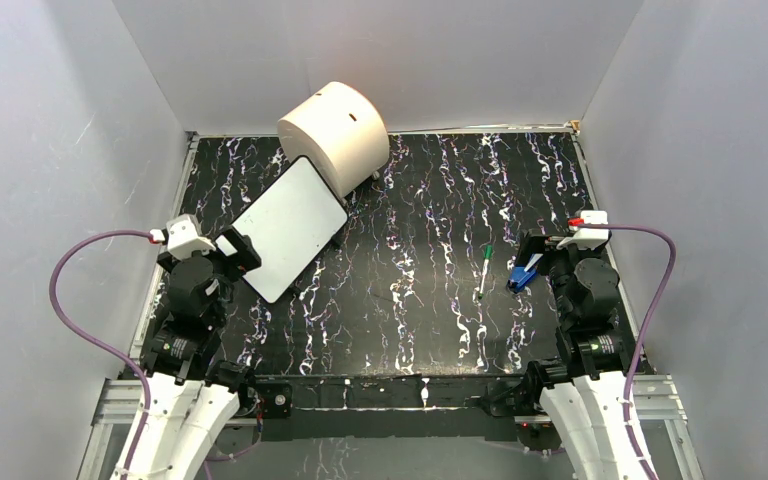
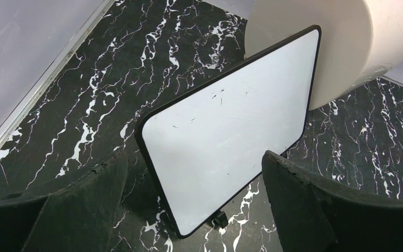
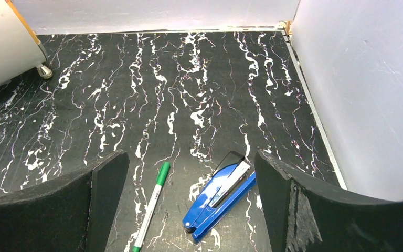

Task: Write a sentence on the whiteboard
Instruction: Move the whiteboard to the center of the board.

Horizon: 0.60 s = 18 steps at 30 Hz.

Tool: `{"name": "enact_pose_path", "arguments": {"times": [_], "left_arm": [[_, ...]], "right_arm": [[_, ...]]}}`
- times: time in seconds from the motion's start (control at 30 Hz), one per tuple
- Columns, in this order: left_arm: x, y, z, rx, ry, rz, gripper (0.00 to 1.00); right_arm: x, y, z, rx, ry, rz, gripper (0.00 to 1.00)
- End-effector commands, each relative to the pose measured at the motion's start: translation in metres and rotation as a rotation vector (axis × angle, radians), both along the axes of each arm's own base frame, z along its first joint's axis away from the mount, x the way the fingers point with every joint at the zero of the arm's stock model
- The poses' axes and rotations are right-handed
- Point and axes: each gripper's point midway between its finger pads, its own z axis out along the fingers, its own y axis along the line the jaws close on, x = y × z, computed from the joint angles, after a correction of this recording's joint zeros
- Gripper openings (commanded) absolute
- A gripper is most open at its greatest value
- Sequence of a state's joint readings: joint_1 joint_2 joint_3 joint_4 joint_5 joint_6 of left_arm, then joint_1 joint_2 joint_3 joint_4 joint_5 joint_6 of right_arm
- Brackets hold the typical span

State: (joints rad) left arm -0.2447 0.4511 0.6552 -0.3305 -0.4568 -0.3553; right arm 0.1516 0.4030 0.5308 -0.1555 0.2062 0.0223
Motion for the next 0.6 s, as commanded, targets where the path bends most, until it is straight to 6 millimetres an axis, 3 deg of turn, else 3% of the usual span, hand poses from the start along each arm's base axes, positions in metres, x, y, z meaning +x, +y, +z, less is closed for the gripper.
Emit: {"name": "enact_pose_path", "arguments": {"times": [0.0,0.2,0.5,0.57], "left_arm": [[0.002,0.004,0.010,0.007,-0.010,0.019,0.96],[0.007,0.001,0.005,-0.021,0.023,0.026,0.96],[0.006,-0.025,-0.004,-0.107,0.070,-0.088,0.95],[0.006,-0.029,-0.014,-0.132,0.109,-0.095,0.94]], "right_arm": [[0.002,0.003,0.018,0.010,-0.066,0.010,0.99],[-0.001,0.003,0.022,0.012,-0.083,0.013,0.99],[-0.002,0.004,0.023,0.015,-0.087,0.018,0.99],[-0.001,0.004,0.022,0.015,-0.086,0.017,0.99]]}}
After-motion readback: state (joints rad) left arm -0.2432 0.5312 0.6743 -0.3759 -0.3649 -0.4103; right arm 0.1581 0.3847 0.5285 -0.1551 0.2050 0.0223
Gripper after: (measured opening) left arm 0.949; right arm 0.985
